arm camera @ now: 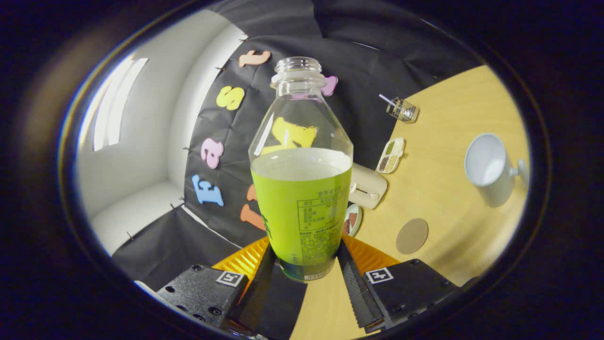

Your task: Take the bottle from table, then pour the juice into the cup, finally place the bottle on the coaster

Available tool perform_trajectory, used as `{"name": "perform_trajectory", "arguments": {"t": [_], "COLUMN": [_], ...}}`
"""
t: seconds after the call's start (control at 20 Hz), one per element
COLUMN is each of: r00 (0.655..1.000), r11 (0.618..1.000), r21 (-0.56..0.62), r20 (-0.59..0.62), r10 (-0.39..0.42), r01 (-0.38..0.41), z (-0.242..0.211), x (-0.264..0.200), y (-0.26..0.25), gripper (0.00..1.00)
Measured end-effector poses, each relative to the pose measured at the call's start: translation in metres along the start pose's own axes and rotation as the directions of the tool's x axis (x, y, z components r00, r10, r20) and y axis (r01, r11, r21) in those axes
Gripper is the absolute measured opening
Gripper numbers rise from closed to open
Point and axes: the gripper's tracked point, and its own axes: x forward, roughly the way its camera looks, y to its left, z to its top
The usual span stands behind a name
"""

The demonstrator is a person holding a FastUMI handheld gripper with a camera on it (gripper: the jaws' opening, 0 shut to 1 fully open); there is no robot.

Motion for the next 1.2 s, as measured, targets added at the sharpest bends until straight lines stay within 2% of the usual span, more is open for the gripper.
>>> {"name": "perform_trajectory", "arguments": {"t": [0.1,0.2,0.5,0.7,0.8,0.95,1.05,1.2], "r00": [0.999,0.997,0.982,0.969,0.954,0.931,0.903,0.880], "r11": [0.990,0.960,0.814,0.722,0.661,0.634,0.612,0.586], "r21": [-0.139,-0.270,-0.552,-0.657,-0.714,-0.730,-0.743,-0.750], "r20": [-0.013,-0.015,0.063,0.055,0.033,0.007,-0.024,-0.011], "r10": [-0.037,-0.078,-0.179,-0.240,-0.297,-0.365,-0.429,-0.475], "r01": [0.035,0.071,0.184,0.216,0.231,0.254,0.271,0.307], "z": [0.000,-0.001,0.010,0.007,-0.001,-0.023,-0.038,-0.045], "x": [0.001,0.004,0.022,0.056,0.072,0.097,0.108,0.120], "y": [-0.005,-0.011,-0.033,-0.056,-0.074,-0.101,-0.123,-0.142], "gripper": [0.79,0.79,0.79,0.80,0.80,0.80,0.80,0.80]}}
